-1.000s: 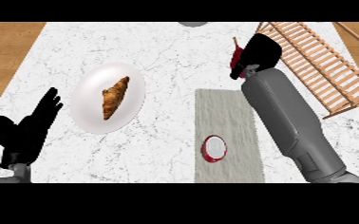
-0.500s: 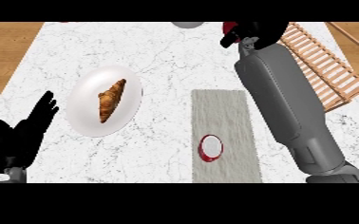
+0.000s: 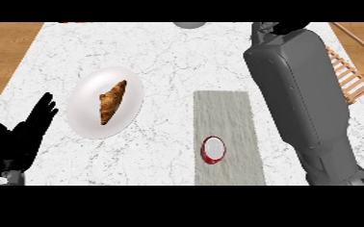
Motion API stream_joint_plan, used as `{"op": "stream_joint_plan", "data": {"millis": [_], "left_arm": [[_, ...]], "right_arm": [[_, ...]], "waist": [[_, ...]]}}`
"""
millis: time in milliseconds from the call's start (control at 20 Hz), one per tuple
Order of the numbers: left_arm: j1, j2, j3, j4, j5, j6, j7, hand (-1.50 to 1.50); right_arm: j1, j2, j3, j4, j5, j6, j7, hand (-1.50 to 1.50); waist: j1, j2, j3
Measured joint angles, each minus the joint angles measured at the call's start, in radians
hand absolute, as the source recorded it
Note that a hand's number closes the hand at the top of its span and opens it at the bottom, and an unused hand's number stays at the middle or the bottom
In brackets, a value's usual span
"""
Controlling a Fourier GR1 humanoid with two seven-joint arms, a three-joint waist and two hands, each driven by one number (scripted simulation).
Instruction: Pick the pear from the placemat and place it in the tiered shelf
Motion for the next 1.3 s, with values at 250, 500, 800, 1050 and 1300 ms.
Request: {"op": "stream_joint_plan", "data": {"millis": [250, 500, 800, 1050, 1300], "left_arm": [[-0.011, -0.017, -0.009, 0.002, -0.015, 0.010, 0.004, 0.00], [-0.017, -0.012, 0.004, 0.008, -0.012, 0.003, 0.005, 0.00], [-0.001, -0.008, 0.012, 0.004, -0.010, -0.017, -0.009, 0.00], [0.001, -0.018, 0.013, -0.007, -0.015, -0.015, 0.000, 0.00], [-0.015, -0.035, 0.004, 0.000, -0.029, -0.011, 0.000, 0.00]], "right_arm": [[-0.059, -0.016, -0.043, -0.040, 0.097, 0.053, 0.004, 1.50], [-0.108, -0.063, -0.092, -0.012, 0.168, 0.145, -0.014, 1.50], [-0.162, -0.114, -0.174, 0.036, 0.204, 0.233, -0.054, 1.50], [-0.176, -0.165, -0.236, 0.083, 0.228, 0.268, -0.086, 1.50], [-0.174, -0.213, -0.278, 0.146, 0.264, 0.283, -0.117, 1.50]], "waist": [[0.002, 0.002, 0.000], [0.003, 0.001, -0.001], [0.010, 0.004, -0.001], [0.014, 0.007, 0.000], [0.015, 0.009, 0.000]]}}
